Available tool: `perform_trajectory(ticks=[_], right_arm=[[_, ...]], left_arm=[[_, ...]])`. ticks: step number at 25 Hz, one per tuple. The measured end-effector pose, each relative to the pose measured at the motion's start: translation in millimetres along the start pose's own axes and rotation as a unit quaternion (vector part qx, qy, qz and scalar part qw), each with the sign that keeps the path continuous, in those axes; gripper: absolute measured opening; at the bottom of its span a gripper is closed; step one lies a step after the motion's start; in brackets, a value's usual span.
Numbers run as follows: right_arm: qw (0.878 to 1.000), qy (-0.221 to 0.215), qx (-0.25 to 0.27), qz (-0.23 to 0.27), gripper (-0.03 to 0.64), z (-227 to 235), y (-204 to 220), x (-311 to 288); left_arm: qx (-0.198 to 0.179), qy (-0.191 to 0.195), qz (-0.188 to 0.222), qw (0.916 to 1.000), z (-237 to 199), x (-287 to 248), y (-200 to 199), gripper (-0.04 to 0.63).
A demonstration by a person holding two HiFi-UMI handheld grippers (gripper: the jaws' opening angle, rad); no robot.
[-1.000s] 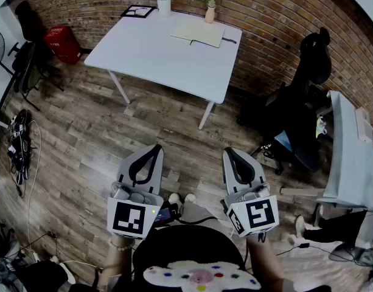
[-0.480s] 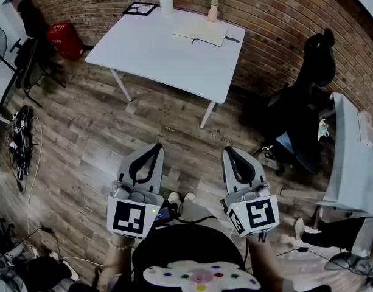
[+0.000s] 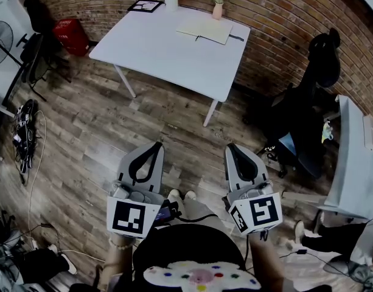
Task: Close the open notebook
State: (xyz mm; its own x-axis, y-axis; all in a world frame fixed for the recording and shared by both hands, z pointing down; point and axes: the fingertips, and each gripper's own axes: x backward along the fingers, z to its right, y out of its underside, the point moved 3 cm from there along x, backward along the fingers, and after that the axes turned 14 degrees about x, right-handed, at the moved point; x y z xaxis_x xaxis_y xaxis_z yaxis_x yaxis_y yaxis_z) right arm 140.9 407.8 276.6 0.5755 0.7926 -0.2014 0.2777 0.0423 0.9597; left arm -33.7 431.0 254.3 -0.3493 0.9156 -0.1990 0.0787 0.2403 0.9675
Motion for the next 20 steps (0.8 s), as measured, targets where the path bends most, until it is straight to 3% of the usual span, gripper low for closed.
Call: perform_trajectory(ticks=[8, 20], right_arm=[[0.999, -0.019, 0.021, 0.015, 0.04, 2.7, 3.8, 9.1], [0.999, -0.003, 0.025, 0.026, 0.04, 22.2, 6.1, 17.1]], left_arm=[[-0.005, -0.002, 0.02, 0.9998, 20.5, -1.2, 3.0, 0.017], [-0.018, 0.001, 0.03, 0.9994, 33.4, -12.1, -3.2, 0.017]])
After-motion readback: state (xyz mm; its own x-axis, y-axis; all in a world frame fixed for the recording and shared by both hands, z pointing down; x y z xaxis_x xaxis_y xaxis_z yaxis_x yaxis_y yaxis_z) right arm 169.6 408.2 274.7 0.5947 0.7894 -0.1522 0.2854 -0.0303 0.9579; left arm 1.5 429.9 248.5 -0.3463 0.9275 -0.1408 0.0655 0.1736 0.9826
